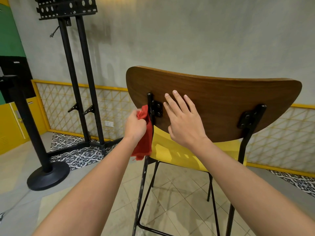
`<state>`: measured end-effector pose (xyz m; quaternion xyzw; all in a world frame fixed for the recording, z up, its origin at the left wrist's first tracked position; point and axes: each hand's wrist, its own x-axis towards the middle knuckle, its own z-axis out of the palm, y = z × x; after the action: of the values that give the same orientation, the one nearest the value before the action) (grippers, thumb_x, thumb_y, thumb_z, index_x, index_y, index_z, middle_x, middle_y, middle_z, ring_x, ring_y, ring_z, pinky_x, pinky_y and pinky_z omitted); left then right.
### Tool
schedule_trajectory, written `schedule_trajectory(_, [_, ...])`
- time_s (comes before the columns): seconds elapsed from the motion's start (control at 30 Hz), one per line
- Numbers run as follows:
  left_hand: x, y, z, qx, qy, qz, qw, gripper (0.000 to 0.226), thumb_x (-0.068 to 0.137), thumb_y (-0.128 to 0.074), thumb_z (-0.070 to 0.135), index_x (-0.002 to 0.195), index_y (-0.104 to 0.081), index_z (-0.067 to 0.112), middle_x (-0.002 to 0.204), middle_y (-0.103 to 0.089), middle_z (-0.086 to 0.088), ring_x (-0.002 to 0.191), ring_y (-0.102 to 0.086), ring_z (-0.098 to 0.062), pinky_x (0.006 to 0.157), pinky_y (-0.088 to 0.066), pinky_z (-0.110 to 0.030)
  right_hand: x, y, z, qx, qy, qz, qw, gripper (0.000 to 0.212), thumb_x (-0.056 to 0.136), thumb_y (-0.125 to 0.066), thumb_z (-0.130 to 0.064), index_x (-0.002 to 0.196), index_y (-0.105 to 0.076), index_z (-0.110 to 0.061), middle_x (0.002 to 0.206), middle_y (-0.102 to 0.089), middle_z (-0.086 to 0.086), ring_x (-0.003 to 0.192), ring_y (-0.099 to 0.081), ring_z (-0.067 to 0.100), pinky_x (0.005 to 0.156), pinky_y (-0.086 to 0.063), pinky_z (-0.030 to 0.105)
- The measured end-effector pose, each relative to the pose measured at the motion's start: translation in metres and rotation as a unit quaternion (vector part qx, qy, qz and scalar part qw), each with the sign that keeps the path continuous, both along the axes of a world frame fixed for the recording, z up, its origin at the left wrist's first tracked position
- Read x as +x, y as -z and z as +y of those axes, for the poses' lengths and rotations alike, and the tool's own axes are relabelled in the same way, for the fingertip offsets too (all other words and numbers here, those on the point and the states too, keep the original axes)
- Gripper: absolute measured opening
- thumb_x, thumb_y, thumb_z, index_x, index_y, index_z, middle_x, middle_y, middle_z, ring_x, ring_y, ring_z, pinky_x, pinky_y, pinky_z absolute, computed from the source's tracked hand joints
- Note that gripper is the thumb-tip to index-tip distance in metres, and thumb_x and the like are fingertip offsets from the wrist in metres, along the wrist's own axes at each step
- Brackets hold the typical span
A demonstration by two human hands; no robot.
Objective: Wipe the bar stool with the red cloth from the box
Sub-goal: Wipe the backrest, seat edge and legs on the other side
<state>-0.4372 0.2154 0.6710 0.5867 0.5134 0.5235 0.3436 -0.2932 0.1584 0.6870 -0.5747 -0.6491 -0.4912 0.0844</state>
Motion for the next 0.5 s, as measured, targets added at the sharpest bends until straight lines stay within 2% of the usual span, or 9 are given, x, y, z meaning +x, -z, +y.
schedule_trajectory(0.13, [0.017, -0.011, -0.009, 0.124, -0.072, -0.068, 0.987, 0.031, 0.082, -0.044, -0.003, 0.096, -0.052, 0.024, 0.098, -0.058, -0.002, 0.086, -0.056, -0.018, 0.075, -0.046, -0.031, 0.001, 0.003, 0.001, -0.004, -0.011, -0.001, 1.0, 0.063, 0.076, -0.061, -0.032, 0.134, -0.051, -0.009, 0.149, -0.036, 0.011, 0.142, -0.025, 0.03, 0.113, -0.009, 0.046])
schedule_trajectory(0.23, [0.023, 0.0, -0.011, 0.212, -0.076, 0.027, 0.974, 0.028, 0.076, -0.05, -0.008, 0.094, -0.055, 0.013, 0.101, -0.045, -0.002, 0.085, -0.047, -0.014, 0.075, -0.036, -0.016, 0.005, 0.004, 0.0, -0.001, -0.023, -0.007, 1.0, 0.061, 0.076, -0.062, -0.029, 0.132, -0.053, -0.009, 0.148, -0.039, 0.011, 0.141, -0.027, 0.03, 0.113, -0.012, 0.045])
schedule_trajectory(0.33, [0.027, 0.017, -0.01, 0.203, -0.086, 0.097, 0.971, 0.029, 0.078, -0.057, -0.007, 0.099, -0.062, 0.013, 0.104, -0.042, -0.001, 0.088, -0.043, -0.011, 0.074, -0.029, -0.008, 0.008, 0.003, 0.001, -0.009, -0.023, -0.012, 1.0, 0.061, 0.078, -0.061, -0.03, 0.134, -0.051, -0.01, 0.149, -0.037, 0.01, 0.142, -0.025, 0.029, 0.114, -0.012, 0.044])
schedule_trajectory(0.4, [0.025, 0.018, -0.009, 0.179, -0.105, 0.091, 0.974, 0.032, 0.081, -0.058, -0.004, 0.107, -0.065, 0.014, 0.106, -0.043, 0.0, 0.091, -0.044, -0.01, 0.076, -0.027, -0.007, 0.009, 0.003, 0.002, -0.01, -0.02, -0.014, 1.0, 0.062, 0.078, -0.061, -0.031, 0.135, -0.05, -0.011, 0.149, -0.037, 0.01, 0.142, -0.025, 0.028, 0.114, -0.012, 0.044])
schedule_trajectory(0.5, [0.017, 0.008, -0.007, 0.231, -0.098, 0.077, 0.965, 0.033, 0.082, -0.06, -0.001, 0.109, -0.068, 0.016, 0.105, -0.049, -0.001, 0.091, -0.046, -0.008, 0.078, -0.029, -0.002, 0.011, 0.003, 0.002, -0.016, -0.019, -0.013, 1.0, 0.063, 0.077, -0.062, -0.031, 0.135, -0.05, -0.011, 0.149, -0.037, 0.01, 0.141, -0.025, 0.029, 0.114, -0.014, 0.044])
